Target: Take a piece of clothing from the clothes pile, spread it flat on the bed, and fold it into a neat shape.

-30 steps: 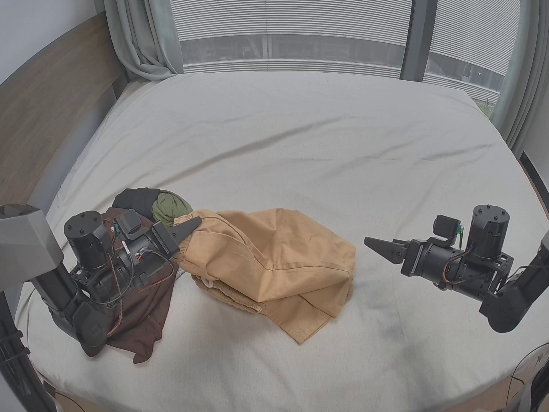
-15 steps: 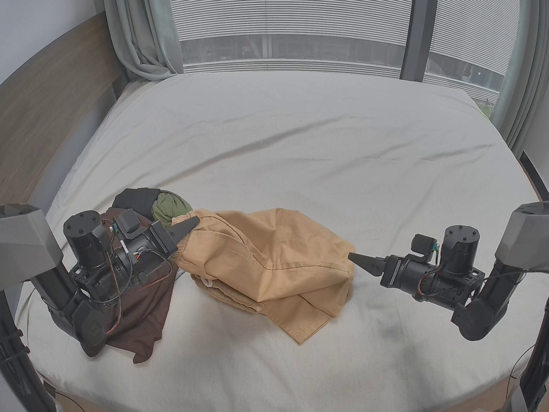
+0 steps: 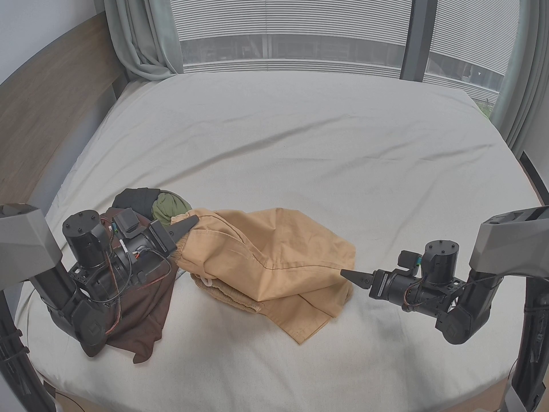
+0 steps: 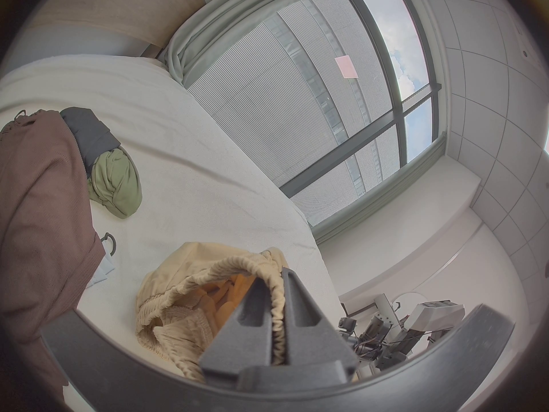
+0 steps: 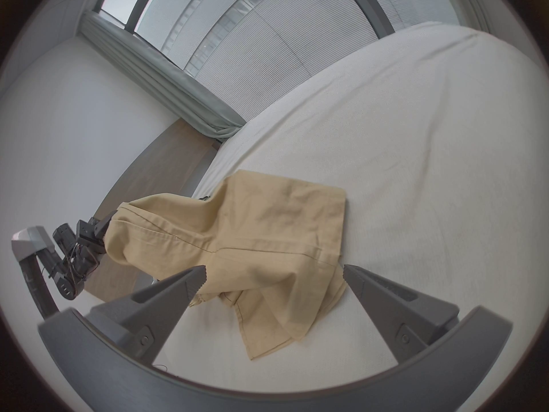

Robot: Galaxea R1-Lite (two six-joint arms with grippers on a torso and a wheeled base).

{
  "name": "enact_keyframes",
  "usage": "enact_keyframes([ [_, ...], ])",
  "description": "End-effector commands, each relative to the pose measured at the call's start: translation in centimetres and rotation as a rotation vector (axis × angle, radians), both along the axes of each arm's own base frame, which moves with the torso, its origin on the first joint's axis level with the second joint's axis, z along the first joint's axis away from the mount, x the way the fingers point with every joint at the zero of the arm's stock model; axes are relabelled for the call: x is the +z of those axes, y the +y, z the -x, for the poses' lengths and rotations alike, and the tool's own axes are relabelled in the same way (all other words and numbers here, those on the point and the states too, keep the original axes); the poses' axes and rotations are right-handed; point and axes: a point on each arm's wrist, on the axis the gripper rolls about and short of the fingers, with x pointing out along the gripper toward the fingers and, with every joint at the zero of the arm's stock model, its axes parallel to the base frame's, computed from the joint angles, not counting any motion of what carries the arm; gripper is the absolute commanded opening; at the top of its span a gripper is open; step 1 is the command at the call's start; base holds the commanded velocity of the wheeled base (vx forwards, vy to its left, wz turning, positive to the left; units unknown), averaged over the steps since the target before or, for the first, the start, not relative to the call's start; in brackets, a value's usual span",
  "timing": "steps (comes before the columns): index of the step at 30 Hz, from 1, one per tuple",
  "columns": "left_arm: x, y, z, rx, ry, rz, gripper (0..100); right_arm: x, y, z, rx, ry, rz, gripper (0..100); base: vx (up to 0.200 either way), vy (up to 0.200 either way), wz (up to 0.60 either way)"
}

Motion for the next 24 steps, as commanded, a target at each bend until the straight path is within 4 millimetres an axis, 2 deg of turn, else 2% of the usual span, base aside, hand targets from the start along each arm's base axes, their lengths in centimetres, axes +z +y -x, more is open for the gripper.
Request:
enact_keyframes([
  [1,0.2,0.3,-0.1,0.009,-0.009,0.002,0,-2.1,0.0,-0.8,-0.021,0.062,-0.016,100,0.000,0.000,0.00],
  [6,0.2,0.3,-0.1,0.009,-0.009,0.002,0,-2.9,0.3,-1.8,-0.049,0.079,-0.081,100,0.000,0.000,0.00],
  [17,0.2,0.3,-0.2,0.011,-0.010,0.003,0,-4.5,0.8,-3.3,-0.059,0.079,-0.098,100,0.000,0.000,0.00],
  [24,0.3,0.3,-0.2,0.011,-0.012,0.003,0,-4.3,1.3,-3.8,-0.064,0.050,-0.166,100,0.000,0.000,0.00],
])
